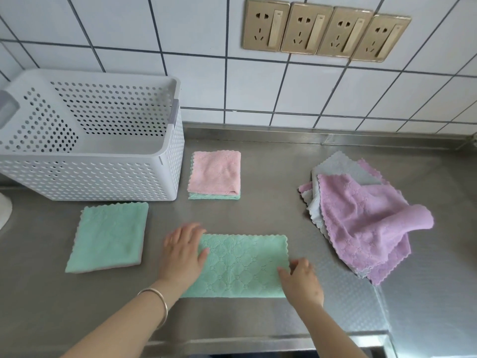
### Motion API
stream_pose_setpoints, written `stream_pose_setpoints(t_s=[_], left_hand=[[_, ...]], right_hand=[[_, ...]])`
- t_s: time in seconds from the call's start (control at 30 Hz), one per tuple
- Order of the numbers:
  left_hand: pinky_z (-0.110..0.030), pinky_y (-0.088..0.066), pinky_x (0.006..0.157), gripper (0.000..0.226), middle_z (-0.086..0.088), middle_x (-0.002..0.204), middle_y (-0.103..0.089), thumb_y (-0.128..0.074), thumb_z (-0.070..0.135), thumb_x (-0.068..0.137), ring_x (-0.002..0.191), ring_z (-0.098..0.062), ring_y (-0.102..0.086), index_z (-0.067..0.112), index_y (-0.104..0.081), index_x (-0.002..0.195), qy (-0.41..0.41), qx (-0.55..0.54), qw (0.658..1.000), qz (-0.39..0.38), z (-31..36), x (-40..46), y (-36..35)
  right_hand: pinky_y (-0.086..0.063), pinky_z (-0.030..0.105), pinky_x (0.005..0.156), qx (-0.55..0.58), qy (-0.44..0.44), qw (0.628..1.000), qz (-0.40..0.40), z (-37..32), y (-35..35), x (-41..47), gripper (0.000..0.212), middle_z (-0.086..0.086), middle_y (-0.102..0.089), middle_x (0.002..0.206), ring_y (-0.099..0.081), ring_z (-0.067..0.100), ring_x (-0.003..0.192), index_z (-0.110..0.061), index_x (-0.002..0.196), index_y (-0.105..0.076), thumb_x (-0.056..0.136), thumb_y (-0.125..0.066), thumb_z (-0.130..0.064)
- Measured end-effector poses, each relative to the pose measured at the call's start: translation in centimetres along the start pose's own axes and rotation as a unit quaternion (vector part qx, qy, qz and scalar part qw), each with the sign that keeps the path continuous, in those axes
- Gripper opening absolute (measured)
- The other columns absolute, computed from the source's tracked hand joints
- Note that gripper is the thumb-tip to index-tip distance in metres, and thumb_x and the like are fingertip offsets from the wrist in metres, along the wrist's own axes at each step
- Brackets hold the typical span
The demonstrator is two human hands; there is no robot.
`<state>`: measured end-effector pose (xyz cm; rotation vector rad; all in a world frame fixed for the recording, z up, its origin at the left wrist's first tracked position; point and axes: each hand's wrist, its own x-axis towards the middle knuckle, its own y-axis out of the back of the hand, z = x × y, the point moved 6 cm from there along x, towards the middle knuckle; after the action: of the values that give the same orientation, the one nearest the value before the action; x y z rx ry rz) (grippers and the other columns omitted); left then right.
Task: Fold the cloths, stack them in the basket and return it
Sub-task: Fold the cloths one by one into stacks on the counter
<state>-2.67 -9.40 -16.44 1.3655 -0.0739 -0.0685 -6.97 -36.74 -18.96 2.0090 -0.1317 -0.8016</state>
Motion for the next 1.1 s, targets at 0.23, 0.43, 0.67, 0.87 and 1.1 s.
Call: stream_pose_setpoints(t_s=[0.23, 0.43, 0.67, 0.87, 1.1], left_hand=[[-0.053, -0.015, 0.104, 0.071, 0.003, 0.145, -0.044, -0.036, 0.067, 0.075, 0.138, -0.023, -0.023, 0.033, -0.038, 0.137, -0.168, 0.093, 0.946, -0.26, 6.1, -3.1, -5.8], [-0.05, 0.021, 0.112, 0.089, 0.004, 0.155, 0.025, -0.004, 0.076, 0.065, 0.138, -0.016, 0.034, 0.038, 0.013, 0.144, -0.142, 0.026, 0.951, -0.275, 6.5, -2.3, -5.5], [-0.031, -0.039, 0.081, 0.041, 0.0, 0.094, -0.065, -0.047, 0.06, 0.081, 0.103, -0.023, -0.057, 0.024, -0.064, 0.09, 0.131, -0.404, 0.87, -0.251, 8.3, 0.4, 0.9], [-0.033, -0.04, 0.073, 0.025, -0.011, 0.082, -0.06, -0.044, 0.025, 0.095, 0.086, -0.03, -0.059, 0.01, -0.059, 0.081, 0.252, -0.397, 0.864, -0.182, 2.7, 0.1, 2.1], [-0.025, -0.03, 0.054, 0.03, -0.002, 0.064, -0.048, -0.044, 0.025, 0.096, 0.058, -0.015, -0.043, 0.017, -0.046, 0.067, 0.27, -0.327, 0.892, -0.157, -3.4, -1.0, 1.5]], right_hand=[[-0.042, 0.033, 0.089, -0.092, -0.039, 0.995, -0.018, 0.5, -1.2, -1.7, 0.047, 0.002, -0.046, 0.123, -0.045, 0.02, 0.115, -0.016, 0.126, -0.046, 0.085, -0.044, -0.04], [-0.042, 0.031, 0.088, -0.104, -0.003, 0.995, 0.003, -0.2, -0.5, -2.2, 0.036, 0.001, -0.051, 0.117, -0.049, 0.019, 0.11, -0.02, 0.114, -0.058, 0.083, -0.046, -0.032], [-0.039, 0.026, 0.053, -0.021, 0.317, 0.924, 0.212, -8.1, 0.3, -7.5, 0.013, -0.006, -0.054, 0.066, -0.054, 0.019, 0.059, -0.023, 0.067, -0.052, 0.055, -0.046, -0.023], [-0.033, 0.023, 0.069, 0.006, 0.526, 0.826, 0.2, -13.0, -2.4, -11.3, 0.032, -0.008, -0.047, 0.099, -0.045, 0.015, 0.083, -0.024, 0.089, -0.051, 0.058, -0.058, -0.022], [-0.029, 0.034, 0.103, -0.179, 0.428, 0.884, 0.061, -11.4, -8.0, -8.8, 0.087, 0.004, -0.046, 0.143, -0.033, 0.02, 0.131, -0.02, 0.134, -0.044, 0.054, -0.059, -0.049]])
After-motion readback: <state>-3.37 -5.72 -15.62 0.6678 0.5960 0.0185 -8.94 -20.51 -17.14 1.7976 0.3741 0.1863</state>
